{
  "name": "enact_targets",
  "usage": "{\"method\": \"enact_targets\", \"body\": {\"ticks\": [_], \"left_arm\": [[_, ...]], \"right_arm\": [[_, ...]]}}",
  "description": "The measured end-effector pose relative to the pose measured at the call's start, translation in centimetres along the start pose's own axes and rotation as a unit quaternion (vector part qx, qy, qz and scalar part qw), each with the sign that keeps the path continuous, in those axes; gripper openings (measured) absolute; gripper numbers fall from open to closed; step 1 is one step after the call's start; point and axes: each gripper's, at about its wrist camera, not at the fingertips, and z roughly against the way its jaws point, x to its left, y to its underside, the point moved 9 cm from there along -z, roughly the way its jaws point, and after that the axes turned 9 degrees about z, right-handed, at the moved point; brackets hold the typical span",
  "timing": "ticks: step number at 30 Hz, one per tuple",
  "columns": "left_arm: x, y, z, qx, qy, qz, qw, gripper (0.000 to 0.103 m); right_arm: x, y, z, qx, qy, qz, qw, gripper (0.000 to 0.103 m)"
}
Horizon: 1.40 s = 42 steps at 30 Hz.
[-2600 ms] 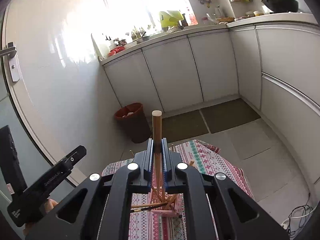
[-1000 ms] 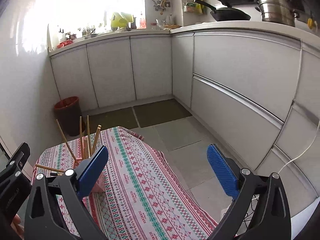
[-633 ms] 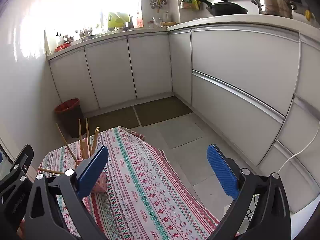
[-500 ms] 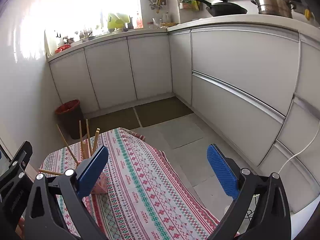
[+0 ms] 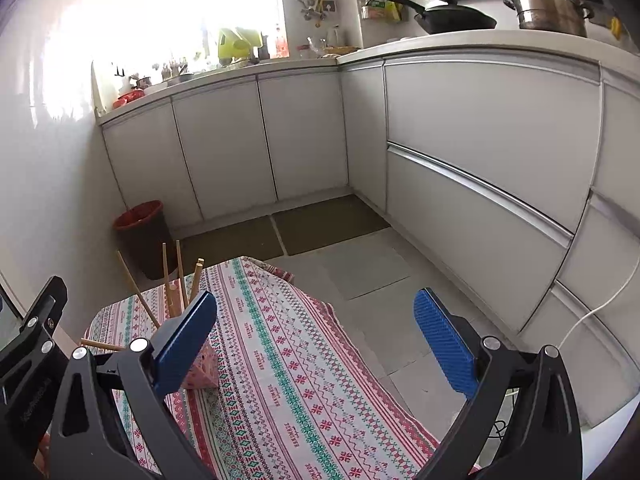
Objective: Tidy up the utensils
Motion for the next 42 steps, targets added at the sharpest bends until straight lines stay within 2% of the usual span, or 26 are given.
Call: {"method": "enact_targets", "body": {"ticks": [42], "left_arm": [[-0.34,0.62,-0.54,0.008,-0.008,-0.001,0.9999,0.096]], "right_arm": [[0.61,0.34,-0.38,0.010,-0.002,0.006,1.000,0.096]]}}
